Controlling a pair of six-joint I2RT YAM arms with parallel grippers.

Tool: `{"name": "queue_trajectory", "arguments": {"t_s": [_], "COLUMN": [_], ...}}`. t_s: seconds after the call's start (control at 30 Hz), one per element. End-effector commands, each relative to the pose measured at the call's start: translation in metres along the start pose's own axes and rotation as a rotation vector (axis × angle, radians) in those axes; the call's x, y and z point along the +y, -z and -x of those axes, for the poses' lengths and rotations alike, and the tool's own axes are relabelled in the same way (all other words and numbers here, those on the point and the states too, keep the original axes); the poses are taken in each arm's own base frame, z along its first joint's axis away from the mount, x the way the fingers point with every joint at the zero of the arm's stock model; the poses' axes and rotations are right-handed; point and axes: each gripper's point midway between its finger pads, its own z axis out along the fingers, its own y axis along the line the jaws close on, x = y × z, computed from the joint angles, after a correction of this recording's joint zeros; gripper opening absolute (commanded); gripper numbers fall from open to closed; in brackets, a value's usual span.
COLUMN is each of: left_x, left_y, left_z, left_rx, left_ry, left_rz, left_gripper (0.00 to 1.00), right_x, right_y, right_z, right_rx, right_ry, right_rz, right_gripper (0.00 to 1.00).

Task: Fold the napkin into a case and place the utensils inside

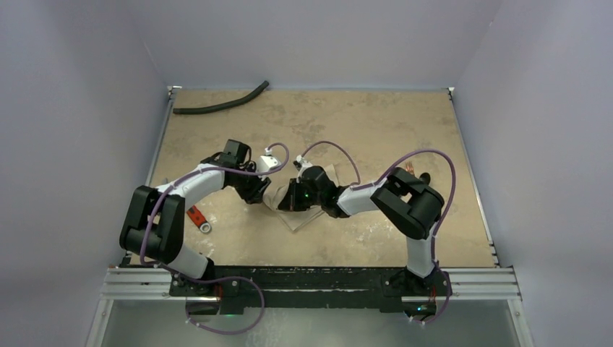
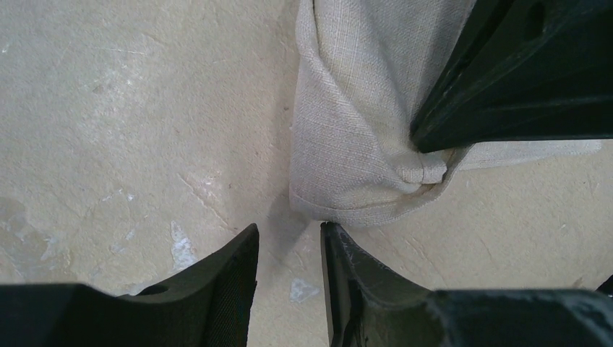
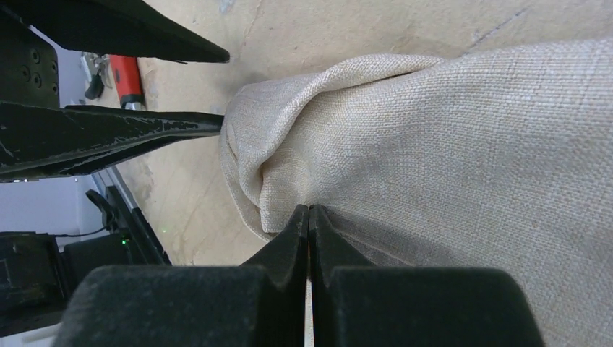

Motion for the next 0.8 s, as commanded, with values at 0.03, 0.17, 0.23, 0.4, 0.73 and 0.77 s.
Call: {"name": "queue_trajectory", "arguments": {"t_s": [0.03,0.17,0.23,0.4,0.73,0.77], "left_x": [-0.001,-0.001,0.0,-0.026,-0.052,-0.049], "left_y": [0.003,-0.002,-0.006,-0.013,0.014,0.017], "left_z": [0.014,0.011,0.01,0.011,-0.015,-0.016], "left_rx": [-0.052,-0.049,-0.045,-0.024,0.069,0.08], "left_ry": [-0.063,-0.079,-0.076,-0.16,-0.415,-0.435], "left_rz": [-0.032,-0.034,-0.041,-0.131,-0.218,-0.2], "left_gripper": [0.36,0.36,0.36,0.35,0.34,0.34], "right_x": [-0.008,-0.023,-0.024,-0.013,0.004,0.004], "right_y": [-0.005,-0.004,-0.004,-0.002,0.006,0.006], "right_z": [-0.032,-0.043,-0.042,-0.031,-0.042,-0.043], "right_rx": [0.095,0.11,0.105,0.078,0.118,0.121], "right_ry": [0.046,0.048,0.052,0.08,0.081,0.077], "right_rz": [0.012,-0.023,-0.025,-0.004,0.106,0.108], "right_gripper": [0.0,0.0,0.0,0.0,0.0,0.0]}}
